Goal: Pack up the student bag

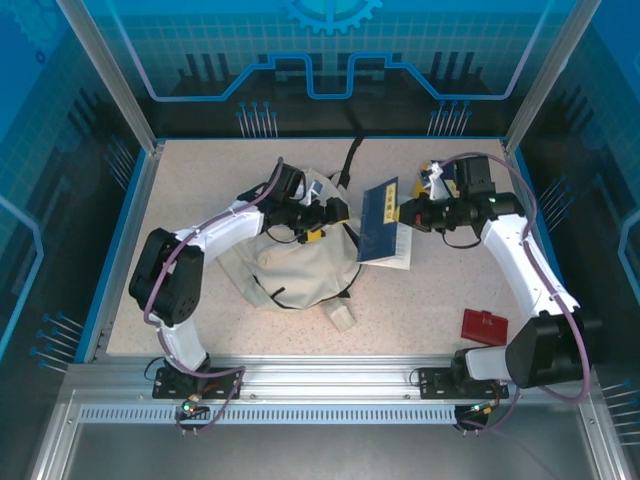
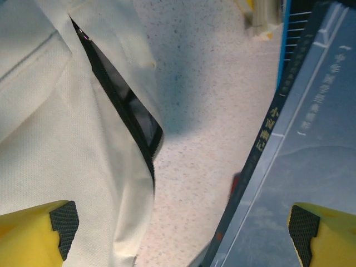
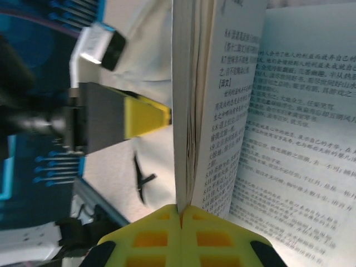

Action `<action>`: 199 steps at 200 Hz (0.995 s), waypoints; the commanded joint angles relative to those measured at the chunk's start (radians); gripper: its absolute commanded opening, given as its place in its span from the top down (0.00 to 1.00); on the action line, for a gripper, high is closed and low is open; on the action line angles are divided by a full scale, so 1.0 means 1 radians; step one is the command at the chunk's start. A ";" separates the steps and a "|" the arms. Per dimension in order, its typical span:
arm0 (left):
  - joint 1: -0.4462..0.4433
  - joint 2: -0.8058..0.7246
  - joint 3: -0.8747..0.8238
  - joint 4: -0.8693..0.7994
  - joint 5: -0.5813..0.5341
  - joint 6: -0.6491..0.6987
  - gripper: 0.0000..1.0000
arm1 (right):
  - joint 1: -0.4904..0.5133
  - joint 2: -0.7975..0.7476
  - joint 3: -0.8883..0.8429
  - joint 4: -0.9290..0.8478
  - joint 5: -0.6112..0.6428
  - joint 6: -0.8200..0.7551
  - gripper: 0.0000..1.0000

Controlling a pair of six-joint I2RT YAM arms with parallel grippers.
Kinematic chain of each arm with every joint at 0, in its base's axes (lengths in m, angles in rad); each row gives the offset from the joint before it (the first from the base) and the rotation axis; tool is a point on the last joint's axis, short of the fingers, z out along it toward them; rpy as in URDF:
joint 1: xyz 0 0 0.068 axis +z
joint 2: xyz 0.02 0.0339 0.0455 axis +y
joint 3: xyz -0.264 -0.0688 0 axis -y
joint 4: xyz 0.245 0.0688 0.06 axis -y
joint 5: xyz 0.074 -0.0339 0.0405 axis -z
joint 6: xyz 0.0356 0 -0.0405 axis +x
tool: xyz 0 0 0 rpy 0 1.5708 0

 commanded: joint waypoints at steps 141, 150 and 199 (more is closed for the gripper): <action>0.064 -0.164 -0.172 0.538 0.326 -0.227 0.20 | 0.087 0.157 0.140 0.080 -0.198 0.026 1.00; 0.064 -0.169 -0.170 0.536 0.329 -0.222 0.27 | 0.079 0.160 0.137 0.076 -0.191 0.025 1.00; 0.069 -0.179 -0.149 0.485 0.319 -0.183 0.67 | 0.040 0.171 0.124 0.068 -0.163 0.019 0.98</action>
